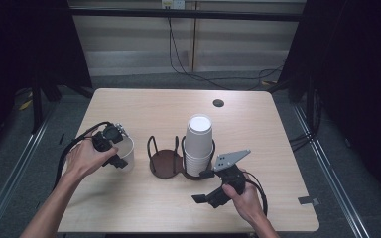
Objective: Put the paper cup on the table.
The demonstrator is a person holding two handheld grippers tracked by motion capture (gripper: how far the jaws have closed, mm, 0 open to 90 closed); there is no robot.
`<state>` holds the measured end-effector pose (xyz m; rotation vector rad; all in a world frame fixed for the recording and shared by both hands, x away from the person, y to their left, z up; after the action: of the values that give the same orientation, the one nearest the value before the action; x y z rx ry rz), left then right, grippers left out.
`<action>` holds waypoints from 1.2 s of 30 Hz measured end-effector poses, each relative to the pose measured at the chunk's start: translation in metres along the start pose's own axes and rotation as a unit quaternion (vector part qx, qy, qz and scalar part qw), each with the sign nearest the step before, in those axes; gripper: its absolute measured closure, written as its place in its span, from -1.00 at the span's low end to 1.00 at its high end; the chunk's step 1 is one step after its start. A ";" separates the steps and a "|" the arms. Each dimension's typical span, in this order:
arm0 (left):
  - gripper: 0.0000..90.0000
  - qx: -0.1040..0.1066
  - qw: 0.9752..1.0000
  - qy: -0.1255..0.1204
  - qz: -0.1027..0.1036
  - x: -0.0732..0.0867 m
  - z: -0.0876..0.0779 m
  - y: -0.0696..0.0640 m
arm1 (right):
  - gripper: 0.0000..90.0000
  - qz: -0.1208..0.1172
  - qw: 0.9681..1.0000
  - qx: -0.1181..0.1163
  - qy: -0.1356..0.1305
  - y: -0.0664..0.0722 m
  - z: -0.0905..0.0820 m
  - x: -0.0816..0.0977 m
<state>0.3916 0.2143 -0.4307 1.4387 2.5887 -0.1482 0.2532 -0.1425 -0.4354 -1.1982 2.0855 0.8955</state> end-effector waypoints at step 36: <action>-0.63 0.024 0.989 -0.127 -0.069 0.071 -0.018 -0.003 | -0.68 0.006 1.000 0.004 -0.007 0.000 -0.003 0.002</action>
<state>0.3505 0.2749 -0.4277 1.1669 2.4869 -0.3871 0.2523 -0.1461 -0.4347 -1.1729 2.0857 0.8987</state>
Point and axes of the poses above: each handheld gripper's, and its own axes: z roughly forward along the jaws, x roughly out of its underside, y roughly to its left, the point moved 1 cm from there along z, roughly forward along the jaws, and after that the axes turned 4 degrees about y, right-handed, at the moved point
